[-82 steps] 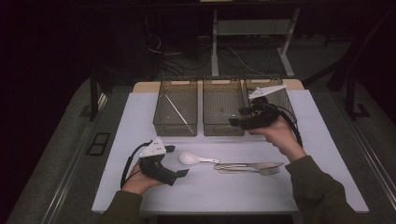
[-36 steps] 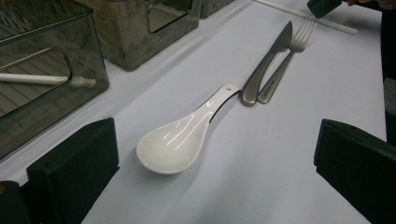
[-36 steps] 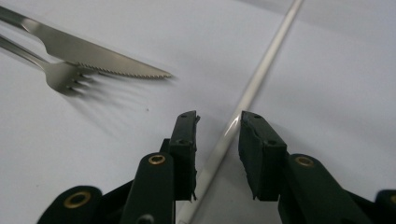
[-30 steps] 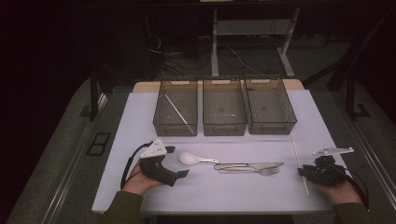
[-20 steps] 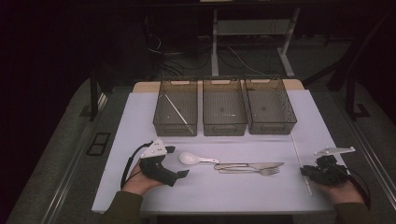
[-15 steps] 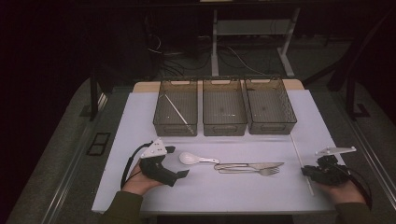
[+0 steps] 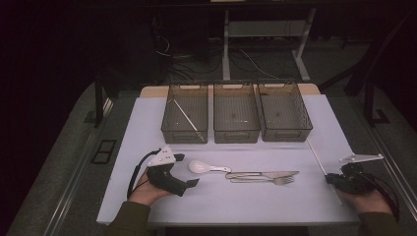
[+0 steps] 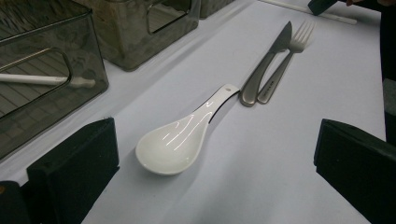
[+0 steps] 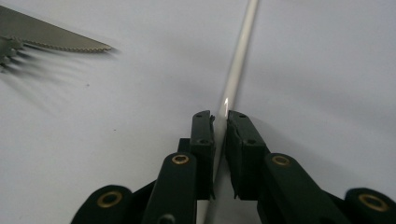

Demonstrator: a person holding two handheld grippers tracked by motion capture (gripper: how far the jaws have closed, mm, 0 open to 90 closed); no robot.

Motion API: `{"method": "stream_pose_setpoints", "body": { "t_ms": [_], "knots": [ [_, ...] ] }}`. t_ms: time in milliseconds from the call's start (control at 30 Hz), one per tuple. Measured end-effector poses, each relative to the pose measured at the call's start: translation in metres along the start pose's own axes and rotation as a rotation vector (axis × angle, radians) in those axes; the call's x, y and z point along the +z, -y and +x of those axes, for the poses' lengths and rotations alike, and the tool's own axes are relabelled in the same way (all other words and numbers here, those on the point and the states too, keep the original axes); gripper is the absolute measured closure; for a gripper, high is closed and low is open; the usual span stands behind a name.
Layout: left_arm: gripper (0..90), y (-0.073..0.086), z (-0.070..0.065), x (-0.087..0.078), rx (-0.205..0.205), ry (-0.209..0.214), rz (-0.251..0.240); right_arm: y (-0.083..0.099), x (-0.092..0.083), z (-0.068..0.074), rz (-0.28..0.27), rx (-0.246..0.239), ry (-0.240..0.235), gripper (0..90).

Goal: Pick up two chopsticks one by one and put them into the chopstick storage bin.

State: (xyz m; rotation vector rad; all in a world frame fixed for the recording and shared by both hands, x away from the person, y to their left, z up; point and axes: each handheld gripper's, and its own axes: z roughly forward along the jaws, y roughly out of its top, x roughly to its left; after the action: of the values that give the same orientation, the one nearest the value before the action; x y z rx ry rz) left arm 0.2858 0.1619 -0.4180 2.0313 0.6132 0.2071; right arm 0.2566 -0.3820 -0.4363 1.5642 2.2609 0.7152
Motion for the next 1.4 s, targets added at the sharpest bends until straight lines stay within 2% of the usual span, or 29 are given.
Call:
{"method": "stream_pose_setpoints", "body": {
  "t_ms": [133, 200, 367, 433, 700, 800, 867, 900, 1000, 1267, 1400],
  "knots": [
    [0.0, 0.0, 0.0, 0.0, -0.002, -0.002, -0.002, 0.001, -0.001, -0.005, 0.002, 0.03, 0.02, 82.1],
    [0.0, 0.0, 0.0, 0.0, -0.003, -0.002, -0.003, 0.001, -0.001, -0.006, 0.001, 0.052, 0.013, 82.2],
    [0.0, 0.0, 0.0, 0.0, -0.002, -0.002, -0.001, 0.002, 0.0, -0.004, 0.001, 0.044, 0.035, 82.5],
    [0.0, 0.0, 0.0, 0.0, 0.002, -0.002, 0.002, 0.002, 0.0, -0.004, 0.0, 0.059, 0.036, 83.2],
    [0.0, 0.0, 0.0, 0.0, -0.001, 0.002, 0.006, 0.003, -0.001, -0.008, -0.011, 0.127, 0.009, 84.2],
    [0.0, 0.0, 0.001, 0.0, -0.002, 0.003, 0.007, 0.005, -0.002, -0.011, -0.022, 0.13, 0.009, 84.4],
    [0.0, 0.0, 0.001, 0.0, -0.004, 0.003, 0.003, 0.005, -0.003, -0.014, -0.032, 0.136, 0.018, 84.4],
    [0.0, 0.0, 0.001, 0.0, -0.003, 0.003, 0.005, 0.006, -0.003, -0.016, -0.039, 0.149, 0.005, 84.4],
    [0.0, 0.0, 0.001, 0.0, -0.002, 0.003, 0.005, 0.006, -0.005, -0.018, -0.06, 0.146, -0.006, 84.4],
    [0.0, 0.0, 0.001, 0.0, -0.002, 0.004, 0.007, 0.006, -0.02, -0.023, -0.137, 0.166, -0.016, 84.4],
    [0.0, 0.0, 0.001, 0.0, -0.004, 0.004, 0.006, 0.006, -0.028, -0.025, -0.172, 0.194, -0.017, 84.4]
  ]
}}
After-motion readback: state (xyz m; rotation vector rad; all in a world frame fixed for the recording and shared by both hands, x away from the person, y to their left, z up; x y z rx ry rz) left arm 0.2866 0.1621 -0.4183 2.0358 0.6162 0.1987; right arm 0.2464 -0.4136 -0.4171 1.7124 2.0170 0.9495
